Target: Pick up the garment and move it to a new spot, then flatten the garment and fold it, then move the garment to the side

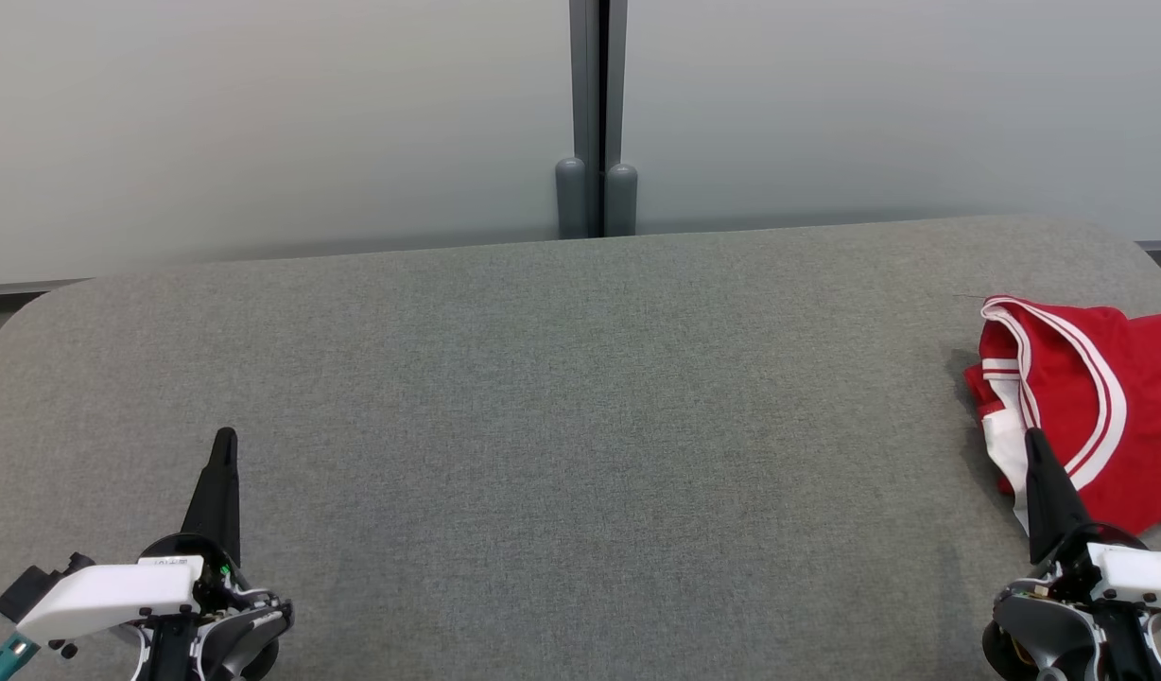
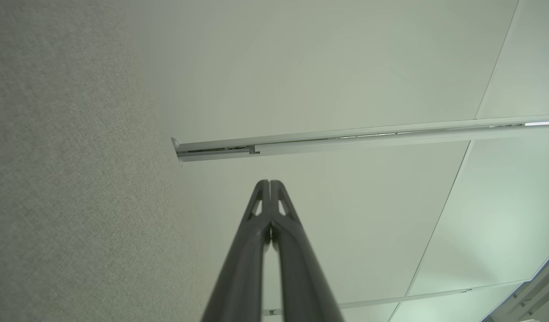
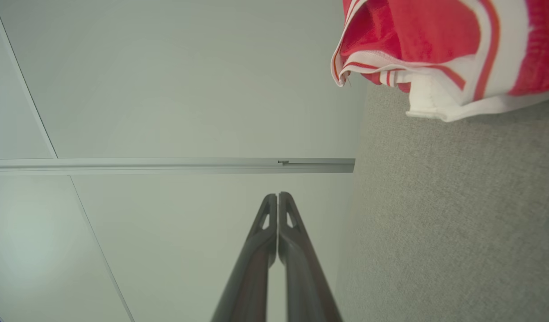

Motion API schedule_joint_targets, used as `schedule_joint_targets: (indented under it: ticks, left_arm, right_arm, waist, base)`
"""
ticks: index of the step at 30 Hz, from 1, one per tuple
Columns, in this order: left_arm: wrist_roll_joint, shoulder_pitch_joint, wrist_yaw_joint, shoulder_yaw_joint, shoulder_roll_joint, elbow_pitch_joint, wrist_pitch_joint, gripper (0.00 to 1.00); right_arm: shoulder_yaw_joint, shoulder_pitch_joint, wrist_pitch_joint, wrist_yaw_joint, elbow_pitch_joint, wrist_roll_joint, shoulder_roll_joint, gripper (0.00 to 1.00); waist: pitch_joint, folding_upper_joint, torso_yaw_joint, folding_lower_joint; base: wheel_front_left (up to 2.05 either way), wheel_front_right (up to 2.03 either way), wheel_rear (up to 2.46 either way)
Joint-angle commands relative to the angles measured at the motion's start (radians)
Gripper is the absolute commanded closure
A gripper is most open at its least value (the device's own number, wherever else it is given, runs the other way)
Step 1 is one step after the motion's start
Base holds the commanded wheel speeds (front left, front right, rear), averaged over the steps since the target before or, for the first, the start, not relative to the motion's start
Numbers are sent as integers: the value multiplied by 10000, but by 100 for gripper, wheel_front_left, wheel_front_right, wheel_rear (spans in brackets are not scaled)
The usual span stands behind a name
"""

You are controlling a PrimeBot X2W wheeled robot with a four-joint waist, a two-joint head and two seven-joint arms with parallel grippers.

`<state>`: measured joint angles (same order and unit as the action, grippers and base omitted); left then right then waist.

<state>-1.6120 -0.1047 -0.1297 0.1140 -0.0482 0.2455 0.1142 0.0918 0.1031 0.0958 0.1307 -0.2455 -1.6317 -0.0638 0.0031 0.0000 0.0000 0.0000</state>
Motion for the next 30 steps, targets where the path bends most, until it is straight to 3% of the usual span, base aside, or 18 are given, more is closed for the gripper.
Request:
schedule_joint_targets:
  ticks: [1,30]
  left_arm:
    - [-9,-96,-40,44,-21,15,34,100]
    - [-6,-96,-40,47,-18,13,37,100]
  right_arm:
    - [46,98,39,0,-18,45,-13,100]
    - [107,108,93,0,-23,98,32,100]
  waist:
    - [0,0,0,0]
    - [0,0,0,0]
  base:
    - [0,0,0]
    - [0,0,0]
